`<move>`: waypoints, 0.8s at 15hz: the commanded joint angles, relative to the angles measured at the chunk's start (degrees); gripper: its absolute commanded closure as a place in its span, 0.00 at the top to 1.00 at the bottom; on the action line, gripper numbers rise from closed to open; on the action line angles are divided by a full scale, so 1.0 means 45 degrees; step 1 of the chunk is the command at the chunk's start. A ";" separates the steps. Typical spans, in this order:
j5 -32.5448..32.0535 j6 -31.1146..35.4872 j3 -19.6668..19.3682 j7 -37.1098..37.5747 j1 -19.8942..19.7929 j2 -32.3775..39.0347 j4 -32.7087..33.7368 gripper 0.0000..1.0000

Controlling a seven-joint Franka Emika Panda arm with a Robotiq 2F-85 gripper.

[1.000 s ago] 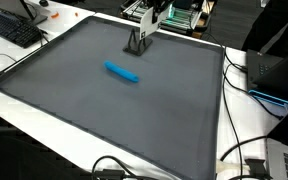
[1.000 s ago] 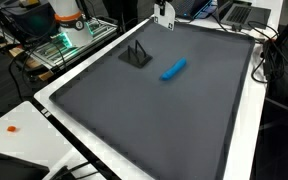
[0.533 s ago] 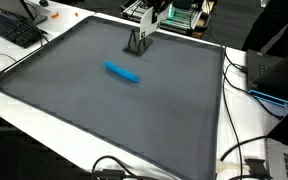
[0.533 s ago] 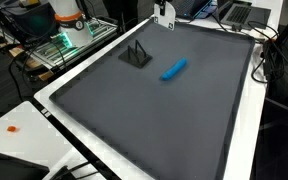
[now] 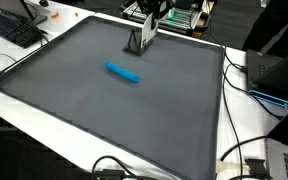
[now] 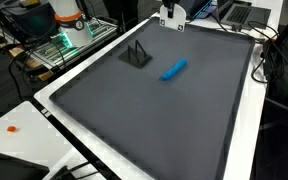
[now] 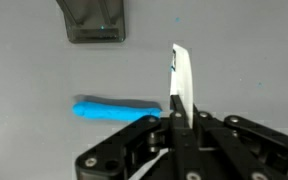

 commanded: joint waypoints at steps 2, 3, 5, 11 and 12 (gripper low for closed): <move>-0.0818 0.0183 -0.0294 -0.1243 0.0076 0.1738 0.1306 0.01; -0.1020 0.0225 -0.0376 -0.1369 0.0097 0.2019 0.1531 0.01; -0.1415 0.0423 -0.0589 -0.1368 0.0138 0.2613 0.1994 0.01; -0.1909 0.1592 -0.1090 -0.1297 0.0263 0.3978 0.2820 0.01; -0.1913 0.1717 -0.1177 -0.1278 0.0293 0.4166 0.2909 0.01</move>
